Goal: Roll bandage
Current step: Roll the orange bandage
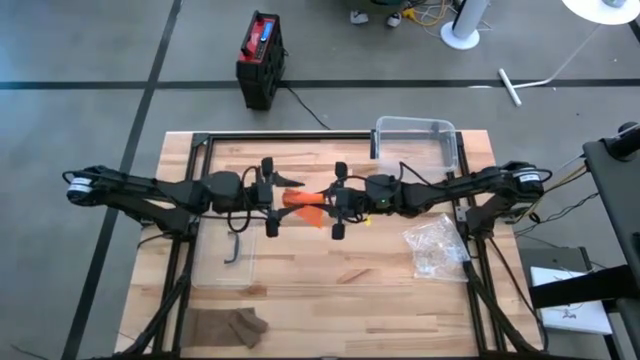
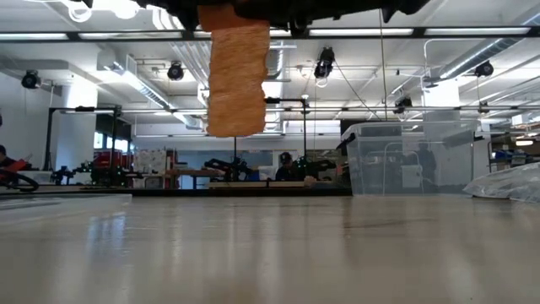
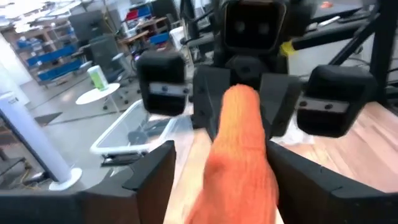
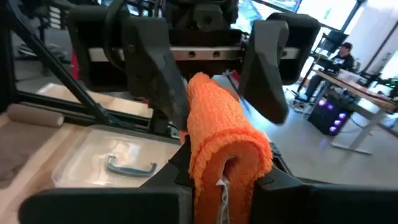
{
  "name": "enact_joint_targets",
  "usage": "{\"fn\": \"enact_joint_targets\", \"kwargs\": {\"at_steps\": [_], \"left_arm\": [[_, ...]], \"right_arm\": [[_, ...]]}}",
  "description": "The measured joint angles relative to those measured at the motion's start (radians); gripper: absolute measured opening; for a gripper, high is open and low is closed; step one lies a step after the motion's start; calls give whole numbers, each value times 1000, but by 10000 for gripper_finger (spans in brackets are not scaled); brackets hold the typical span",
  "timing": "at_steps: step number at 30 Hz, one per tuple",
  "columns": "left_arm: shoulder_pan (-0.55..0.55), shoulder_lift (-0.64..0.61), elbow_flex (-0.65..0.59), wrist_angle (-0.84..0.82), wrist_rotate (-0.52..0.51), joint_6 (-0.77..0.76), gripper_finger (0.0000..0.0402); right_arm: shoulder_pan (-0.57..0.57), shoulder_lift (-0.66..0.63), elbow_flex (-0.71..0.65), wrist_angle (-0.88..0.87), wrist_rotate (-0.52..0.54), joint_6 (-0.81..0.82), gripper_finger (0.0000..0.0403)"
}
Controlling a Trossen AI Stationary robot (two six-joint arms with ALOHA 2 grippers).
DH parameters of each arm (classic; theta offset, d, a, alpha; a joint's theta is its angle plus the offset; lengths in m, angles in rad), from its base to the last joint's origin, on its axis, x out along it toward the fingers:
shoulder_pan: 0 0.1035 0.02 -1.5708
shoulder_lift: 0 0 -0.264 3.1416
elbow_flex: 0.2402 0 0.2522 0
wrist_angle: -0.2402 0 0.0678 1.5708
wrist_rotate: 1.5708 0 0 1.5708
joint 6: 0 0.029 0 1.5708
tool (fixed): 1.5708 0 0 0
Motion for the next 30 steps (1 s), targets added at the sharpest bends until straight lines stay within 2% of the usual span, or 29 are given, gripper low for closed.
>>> {"fn": "enact_joint_targets", "kwargs": {"at_steps": [4,10,11,14,18,22,26,30], "left_arm": [[-1,-8,2,-37,-9,4,179],[-2,-16,3,-38,-2,31,46],[-2,-17,3,-39,-2,33,33],[-2,-21,2,-49,2,36,33],[0,-23,2,-60,27,35,48],[2,-24,2,-78,35,34,43],[3,-24,0,-127,72,31,43],[2,-32,20,-205,122,27,46]], "right_arm": [[20,8,19,-6,15,-11,48],[22,5,23,-12,12,12,69],[22,4,23,-16,10,27,77],[24,-8,26,-63,-2,63,109],[30,-40,85,-264,-9,110,167],[36,-47,161,-416,2,128,227],[40,-43,192,-379,2,110,270],[40,-34,190,-378,9,122,290]]}}
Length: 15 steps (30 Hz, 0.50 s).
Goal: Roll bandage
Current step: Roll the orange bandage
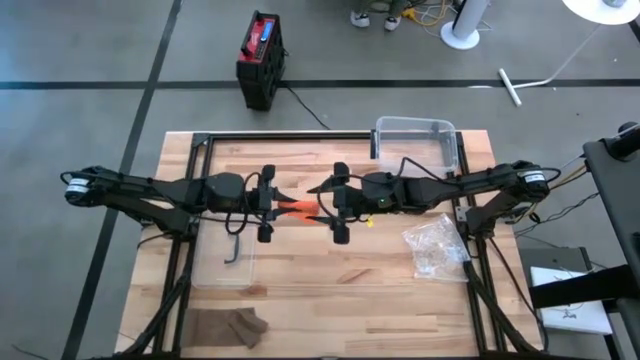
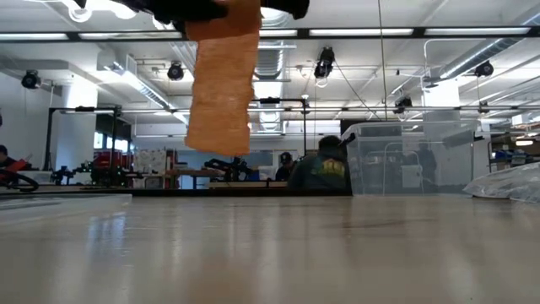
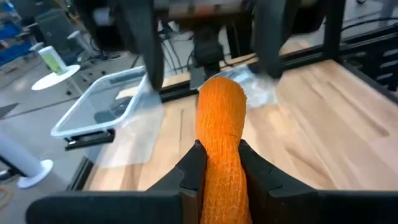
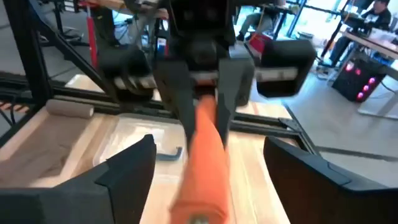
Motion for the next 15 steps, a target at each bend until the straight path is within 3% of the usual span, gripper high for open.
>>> {"fn": "enact_joint_targets", "kwargs": {"at_steps": [7,15], "left_arm": [[0,0,85,-137,12,-19,47],[2,14,233,-346,50,-35,47]], "right_arm": [[0,77,-2,70,6,42,277],[0,106,11,148,121,52,212]]}}
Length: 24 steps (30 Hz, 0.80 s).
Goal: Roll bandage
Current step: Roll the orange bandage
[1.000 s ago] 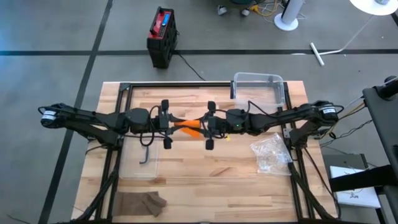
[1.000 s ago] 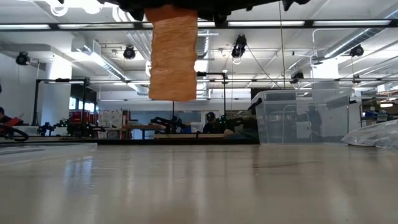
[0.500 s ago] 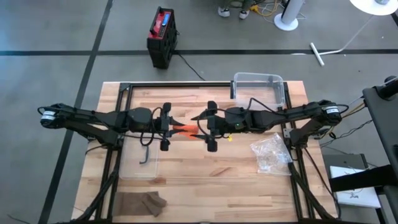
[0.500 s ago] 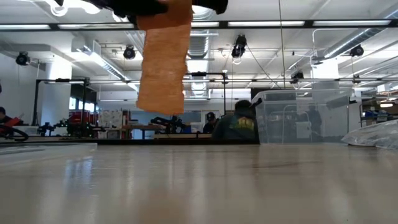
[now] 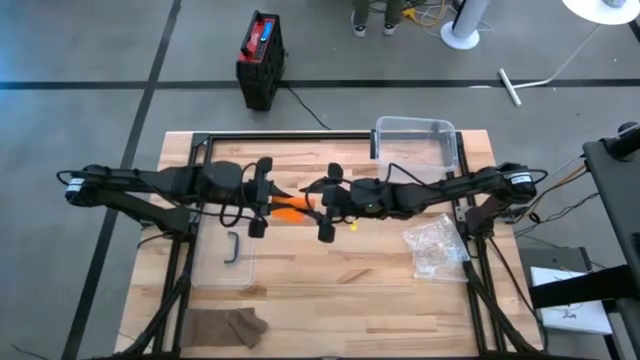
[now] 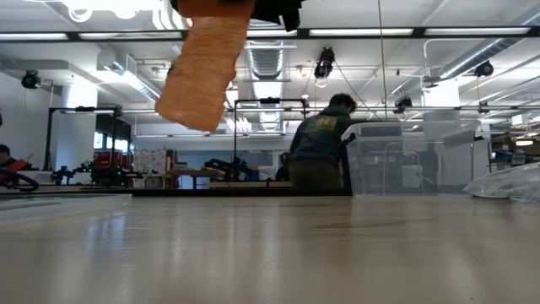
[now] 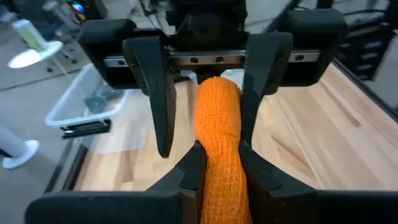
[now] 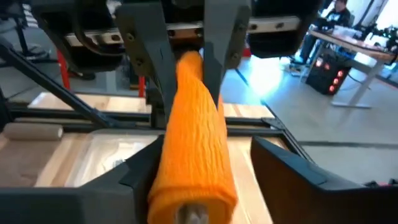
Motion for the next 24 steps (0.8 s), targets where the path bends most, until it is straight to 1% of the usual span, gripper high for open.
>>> {"fn": "enact_joint_targets", "kwargs": {"at_steps": [2,5,7,10,12,14,17,19,22,24], "left_arm": [[0,13,20,-33,33,1,47],[0,32,44,-17,38,3,48],[0,41,62,-18,14,6,52],[-2,41,97,-40,-44,50,68],[-3,30,103,-23,-53,57,82],[-4,-4,74,32,-47,55,97],[-5,-65,-12,222,-47,56,117],[-4,-88,-102,350,-51,56,128],[-4,-99,-253,579,-58,61,144],[-1,-96,-329,751,-60,79,154]], "right_arm": [[1,8,-1,23,-7,-1,187],[2,13,-3,50,-8,-17,143],[2,14,-3,60,-1,-27,104],[2,8,-18,97,12,-48,43],[10,-11,-41,130,14,-70,42],[16,-36,-80,176,27,-74,42],[17,-81,-169,288,33,-78,42],[16,-123,-236,370,33,-73,42],[8,-176,-309,439,28,-31,42],[5,-204,-345,447,23,2,42]]}}
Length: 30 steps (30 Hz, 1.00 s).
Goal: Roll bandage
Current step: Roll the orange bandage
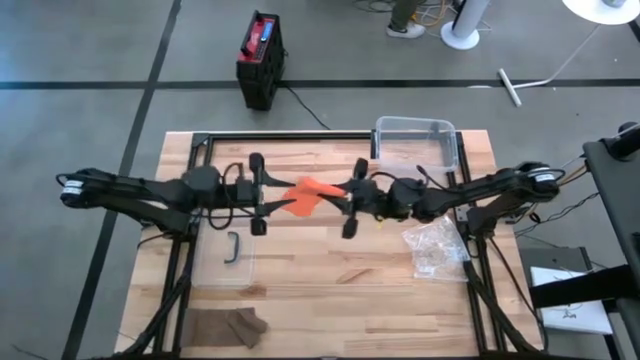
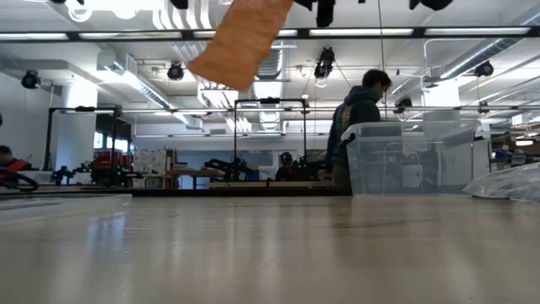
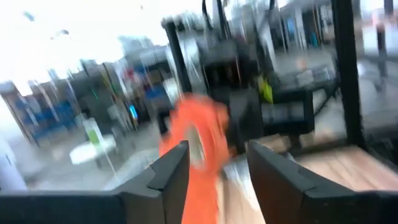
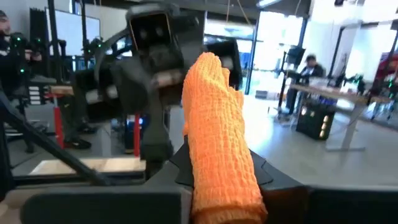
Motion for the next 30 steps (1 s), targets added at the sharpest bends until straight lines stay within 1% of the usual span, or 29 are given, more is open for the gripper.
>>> {"fn": "enact_joint_targets", "kwargs": {"at_steps": [1,3,5,9,12,15,21,23,27,30], "left_arm": [[4,8,-27,72,-1,10,158],[17,13,-71,111,-8,7,168],[35,31,-83,107,-12,0,177],[80,19,-68,83,-14,-32,193],[117,24,-66,21,-10,-65,205],[140,24,-66,-23,60,-69,217],[162,36,-69,-21,257,-78,239],[162,50,-60,-19,274,-87,244],[162,87,-28,8,277,-126,254],[162,116,3,6,277,-129,259]], "right_arm": [[0,-8,-10,-8,-4,4,42],[-2,-20,-15,5,-16,2,42],[-2,-36,-22,3,-20,3,42],[-2,-36,-11,-4,-41,-19,42],[-2,-30,5,-2,-91,-62,42],[-1,-27,12,-15,-92,-101,42],[-1,-26,28,-24,-83,-240,42],[-1,-19,44,-25,-83,-284,42],[-1,25,100,-28,-83,-347,42],[-1,71,161,-93,-110,-396,42]]}}
